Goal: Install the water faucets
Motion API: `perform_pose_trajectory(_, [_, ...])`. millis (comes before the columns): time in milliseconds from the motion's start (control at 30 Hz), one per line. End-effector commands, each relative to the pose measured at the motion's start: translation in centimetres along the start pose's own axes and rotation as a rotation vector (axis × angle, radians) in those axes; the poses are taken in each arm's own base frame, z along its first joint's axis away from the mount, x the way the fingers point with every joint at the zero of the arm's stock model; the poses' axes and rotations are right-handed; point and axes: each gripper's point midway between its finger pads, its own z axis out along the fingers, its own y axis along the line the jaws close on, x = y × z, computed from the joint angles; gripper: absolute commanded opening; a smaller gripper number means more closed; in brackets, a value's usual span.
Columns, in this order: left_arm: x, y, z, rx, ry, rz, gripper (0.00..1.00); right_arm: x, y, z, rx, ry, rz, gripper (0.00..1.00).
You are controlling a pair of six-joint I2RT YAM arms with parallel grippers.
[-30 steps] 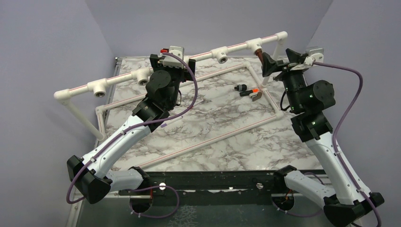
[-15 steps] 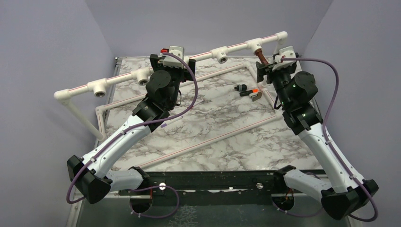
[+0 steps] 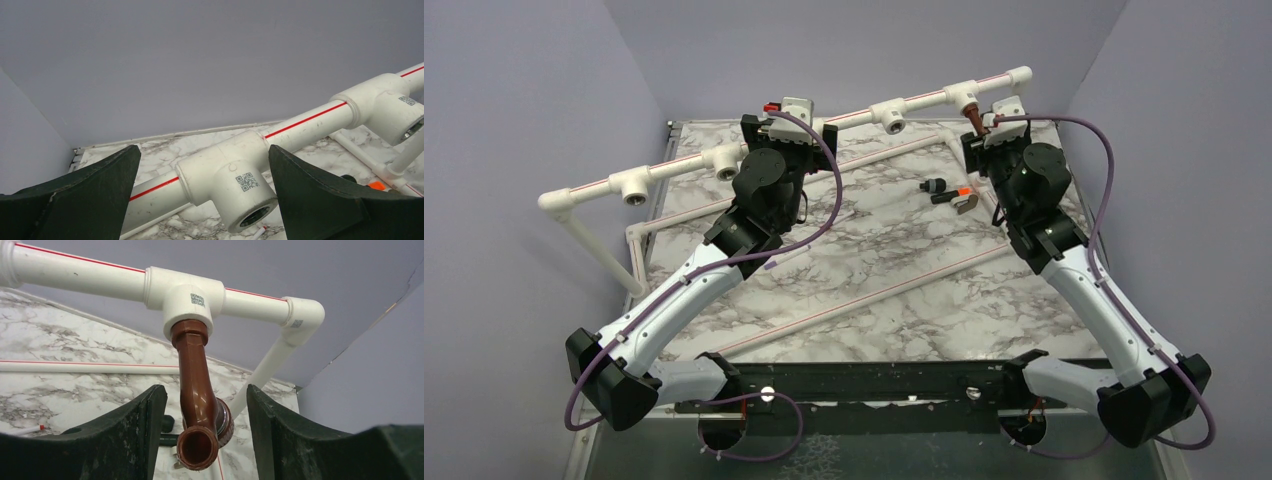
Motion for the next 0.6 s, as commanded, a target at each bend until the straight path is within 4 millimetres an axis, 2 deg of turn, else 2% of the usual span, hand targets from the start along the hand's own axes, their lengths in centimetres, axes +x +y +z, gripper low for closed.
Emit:
perform_pose_trajectory(0, [6.1,0.8,-0.1,-0.039,0.178,0.125,0.99,0.5,-0.4,0.5,0.037,0.003,-0.023,0.62])
perform_pose_trajectory(200, [6.3,0.8,-0.1,-0.037,0.181,0.128,0.99,0.5,-0.1,1.0,0.03,0.003,-0.019,0.46])
perform_pose_trajectory(267, [6.3,0.8,-0.1,-0.038,0.18,0.126,0.99,0.3,0.1,1.1,0.023,-0.007,-0.009,0.31])
perform_pose_trajectory(333, [6.3,0.8,-0.1,-0.039,0.181,0.126,0.99,0.1,0.4,1.3,0.009,-0.013,0.002,0.05])
perform_pose_trajectory(367, [6.2,0.8,-0.1,-0.039,0.18,0.128,0.99,0.1,0.5,1.3,0.004,-0.013,0.009,0.01])
perform_pose_trajectory(567, [6.2,0.9,-0.1,-0.041,0.178,0.126,0.99,-1.3,0.8,1.0,0.005,-0.07,0.181,0.01])
